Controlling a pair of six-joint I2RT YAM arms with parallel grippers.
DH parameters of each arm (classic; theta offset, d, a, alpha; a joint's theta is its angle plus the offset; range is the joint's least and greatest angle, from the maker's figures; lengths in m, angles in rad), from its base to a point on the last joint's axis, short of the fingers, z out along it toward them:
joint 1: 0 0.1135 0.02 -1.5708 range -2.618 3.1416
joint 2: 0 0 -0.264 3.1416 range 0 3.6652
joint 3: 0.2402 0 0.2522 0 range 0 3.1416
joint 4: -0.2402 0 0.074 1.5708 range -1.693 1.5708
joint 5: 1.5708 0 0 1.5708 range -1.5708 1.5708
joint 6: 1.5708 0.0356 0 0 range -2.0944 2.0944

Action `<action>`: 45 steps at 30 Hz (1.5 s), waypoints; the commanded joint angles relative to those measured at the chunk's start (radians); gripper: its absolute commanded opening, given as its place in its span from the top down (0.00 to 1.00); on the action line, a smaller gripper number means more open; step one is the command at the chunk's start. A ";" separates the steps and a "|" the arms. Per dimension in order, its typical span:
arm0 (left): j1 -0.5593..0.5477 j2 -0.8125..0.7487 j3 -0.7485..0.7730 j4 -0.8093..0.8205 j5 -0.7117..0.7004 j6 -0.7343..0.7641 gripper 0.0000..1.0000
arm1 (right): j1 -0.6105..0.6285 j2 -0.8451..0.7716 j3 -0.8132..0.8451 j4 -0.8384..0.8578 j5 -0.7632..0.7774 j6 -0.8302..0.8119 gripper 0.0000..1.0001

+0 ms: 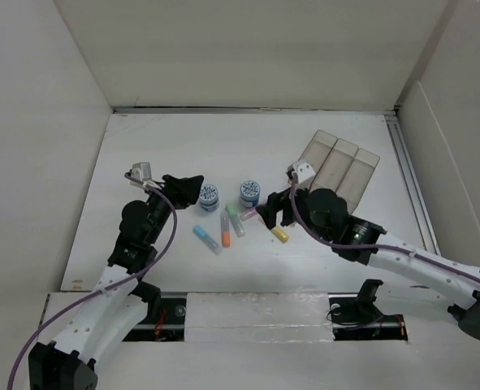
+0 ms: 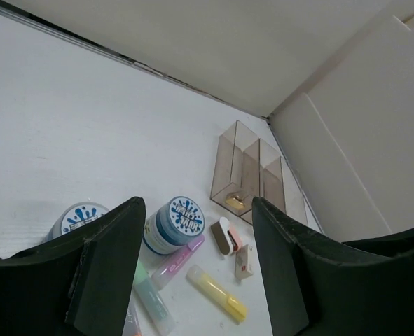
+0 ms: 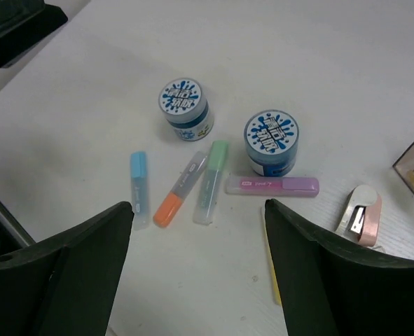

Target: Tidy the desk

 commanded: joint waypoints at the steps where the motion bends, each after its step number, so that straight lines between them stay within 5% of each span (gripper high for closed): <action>1: -0.004 0.014 -0.018 0.098 0.026 0.020 0.42 | 0.002 0.052 0.017 0.039 0.000 0.020 0.19; 2: -0.004 0.014 -0.029 0.112 0.008 0.013 0.42 | 0.002 0.068 0.024 0.039 0.005 0.015 0.27; 5: -0.004 0.028 -0.018 0.124 -0.015 0.019 0.42 | 0.002 0.115 0.054 0.025 0.045 0.015 1.00; 6: -0.004 0.034 -0.010 0.123 -0.019 0.032 0.44 | 0.002 0.129 0.059 0.023 0.043 0.014 1.00; 9: -0.004 0.029 -0.038 0.173 -0.045 0.035 0.48 | -0.019 0.190 0.091 0.007 0.025 0.008 1.00; 11: -0.004 0.019 -0.064 0.193 -0.096 0.044 0.55 | -0.030 0.229 0.109 0.000 0.013 0.011 0.77; 12: -0.004 0.012 -0.072 0.193 -0.111 0.050 0.63 | -0.044 0.273 0.135 -0.012 -0.001 0.008 0.48; 14: -0.004 0.002 -0.099 0.212 -0.135 0.078 0.75 | -0.057 0.321 0.159 -0.021 -0.039 0.006 0.19; 15: -0.004 0.000 -0.107 0.218 -0.138 0.084 0.86 | -0.067 0.350 0.192 -0.042 -0.047 0.002 0.14; 18: -0.004 0.008 -0.113 0.222 -0.134 0.082 0.94 | -0.094 0.447 0.235 -0.060 -0.078 0.005 0.04; 24: -0.004 0.026 -0.108 0.206 -0.111 0.058 0.82 | -0.131 0.615 0.339 -0.079 -0.150 0.003 0.01; 36: -0.036 -0.017 -0.102 0.181 -0.086 0.056 0.68 | -0.190 0.800 0.445 -0.099 -0.041 0.009 0.03; 42: -0.045 -0.003 -0.096 0.186 -0.074 0.053 0.68 | -0.190 0.878 0.511 -0.089 -0.021 0.002 0.09; 45: -0.045 0.000 -0.089 0.167 -0.077 0.047 0.68 | -0.190 0.908 0.527 -0.073 0.000 -0.008 0.20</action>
